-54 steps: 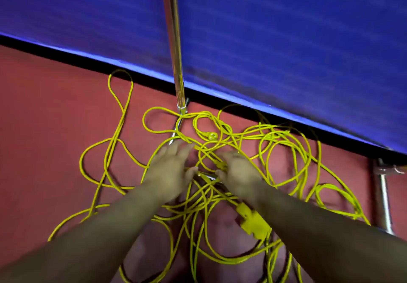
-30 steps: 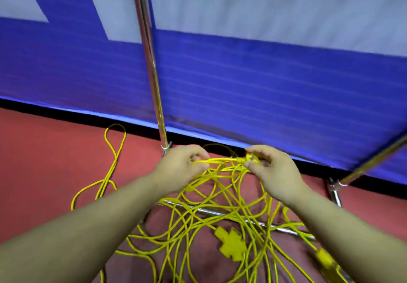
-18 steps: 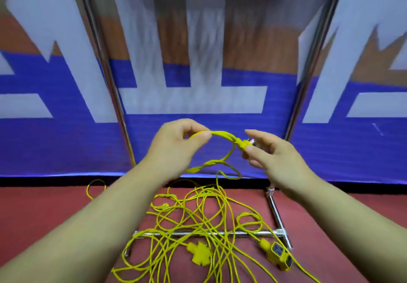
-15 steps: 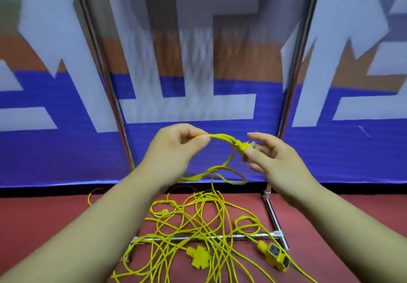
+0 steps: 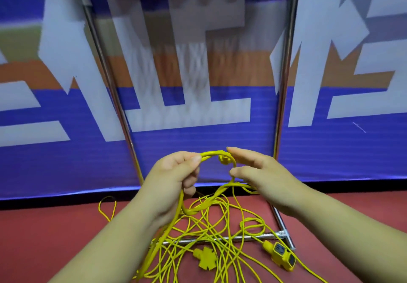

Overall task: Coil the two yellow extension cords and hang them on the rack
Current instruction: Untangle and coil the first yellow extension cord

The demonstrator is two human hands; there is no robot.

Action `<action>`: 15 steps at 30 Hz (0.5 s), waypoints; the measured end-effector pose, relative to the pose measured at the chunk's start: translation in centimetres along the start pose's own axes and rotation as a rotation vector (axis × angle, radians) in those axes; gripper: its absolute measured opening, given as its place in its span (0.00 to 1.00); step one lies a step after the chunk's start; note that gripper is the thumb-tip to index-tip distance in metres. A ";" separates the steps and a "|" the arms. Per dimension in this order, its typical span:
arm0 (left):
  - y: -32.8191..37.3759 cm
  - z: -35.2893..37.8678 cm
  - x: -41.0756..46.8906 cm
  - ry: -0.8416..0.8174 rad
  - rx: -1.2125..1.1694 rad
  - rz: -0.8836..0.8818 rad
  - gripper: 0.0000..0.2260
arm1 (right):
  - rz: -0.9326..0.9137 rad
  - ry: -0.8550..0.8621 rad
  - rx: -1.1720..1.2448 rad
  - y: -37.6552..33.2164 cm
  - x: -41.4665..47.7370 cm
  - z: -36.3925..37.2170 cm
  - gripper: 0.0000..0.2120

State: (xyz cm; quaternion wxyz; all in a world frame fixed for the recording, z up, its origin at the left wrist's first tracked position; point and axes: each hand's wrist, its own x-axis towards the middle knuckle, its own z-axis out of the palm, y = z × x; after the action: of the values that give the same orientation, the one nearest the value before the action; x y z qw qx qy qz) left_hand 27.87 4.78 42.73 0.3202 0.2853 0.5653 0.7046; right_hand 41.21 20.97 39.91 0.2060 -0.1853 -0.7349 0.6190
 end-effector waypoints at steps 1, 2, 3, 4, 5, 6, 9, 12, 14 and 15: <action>0.1 0.0 0.0 -0.011 -0.056 -0.021 0.06 | -0.022 -0.009 -0.036 -0.1 -0.1 -0.1 0.21; 0.1 -0.1 0.0 -0.027 -0.089 -0.036 0.04 | -0.032 0.023 -0.047 -0.1 -0.3 -0.1 0.20; 0.0 -0.1 0.0 -0.035 -0.085 -0.042 0.03 | -0.032 0.070 -0.051 0.1 -0.5 -0.2 0.17; -0.2 -0.2 0.0 -0.031 -0.051 -0.039 0.03 | -0.030 0.100 -0.062 0.5 -0.8 -0.4 0.14; -0.6 -0.3 0.1 -0.014 -0.002 -0.033 0.03 | -0.020 0.105 -0.075 0.7 -1.1 -0.5 0.11; -0.9 -0.5 0.3 0.014 0.048 -0.023 0.04 | -0.004 0.088 -0.076 0.8 -1.3 -0.6 0.08; -1.3 -1.4 0.7 0.088 0.158 0.030 0.06 | 0.044 0.067 -0.032 0.6 -1.3 -0.8 0.05; -1.2 -2.2 1.1 0.119 0.285 0.130 0.11 | 0.091 0.009 0.058 0.4 -0.8 -0.4 0.06; -1.1 -2.6 1.1 0.106 0.459 0.216 0.11 | 0.155 -0.012 0.171 0.4 -0.5 0.1 0.07; -1.0 -2.8 1.1 0.092 0.571 0.257 0.09 | 0.184 -0.011 0.231 0.2 -0.3 0.2 0.07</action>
State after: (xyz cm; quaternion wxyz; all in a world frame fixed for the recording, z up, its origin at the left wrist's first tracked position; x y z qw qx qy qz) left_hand 25.12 4.10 41.22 0.1098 0.4007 0.7135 0.5642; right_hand 41.38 20.66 39.63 0.1645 -0.2235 -0.6397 0.7168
